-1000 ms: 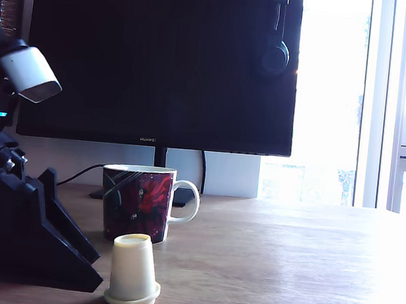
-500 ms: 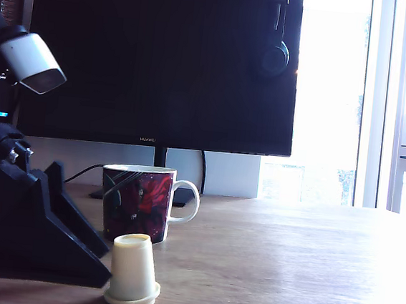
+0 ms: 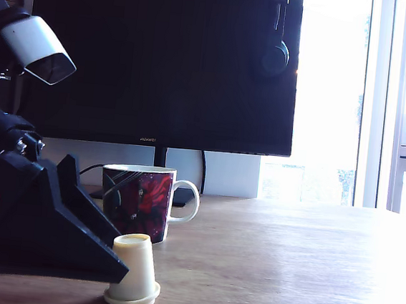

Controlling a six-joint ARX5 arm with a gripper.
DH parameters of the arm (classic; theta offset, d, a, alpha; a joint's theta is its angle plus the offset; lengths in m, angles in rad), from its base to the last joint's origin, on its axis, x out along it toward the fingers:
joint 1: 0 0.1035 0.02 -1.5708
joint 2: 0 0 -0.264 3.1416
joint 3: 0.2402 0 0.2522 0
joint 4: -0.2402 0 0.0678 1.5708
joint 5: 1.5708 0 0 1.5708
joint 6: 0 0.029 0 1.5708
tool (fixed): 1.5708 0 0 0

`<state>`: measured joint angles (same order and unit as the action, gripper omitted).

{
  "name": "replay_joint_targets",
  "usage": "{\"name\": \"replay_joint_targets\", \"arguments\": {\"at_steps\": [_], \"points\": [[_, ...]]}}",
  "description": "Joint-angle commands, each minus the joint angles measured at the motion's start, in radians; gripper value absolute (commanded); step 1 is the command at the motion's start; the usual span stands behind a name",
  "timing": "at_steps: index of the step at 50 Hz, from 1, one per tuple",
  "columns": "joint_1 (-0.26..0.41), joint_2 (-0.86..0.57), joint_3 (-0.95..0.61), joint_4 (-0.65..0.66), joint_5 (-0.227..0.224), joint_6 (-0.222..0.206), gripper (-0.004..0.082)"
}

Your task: Pick up the coffee capsules from the table one by one and drop them inside the nearest coffee cup

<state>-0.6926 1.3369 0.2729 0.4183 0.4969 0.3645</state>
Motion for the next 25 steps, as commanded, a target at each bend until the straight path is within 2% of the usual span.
{"name": "replay_joint_targets", "arguments": {"at_steps": [1, 15, 25], "points": [[-0.004, -0.001, -0.009, 0.009, 0.008, -0.010, 0.0516], [-0.004, 0.044, 0.016, 0.010, 0.043, -0.040, 0.0516], [-0.004, 0.119, 0.063, 0.022, 0.056, -0.043, 0.0516]]}}
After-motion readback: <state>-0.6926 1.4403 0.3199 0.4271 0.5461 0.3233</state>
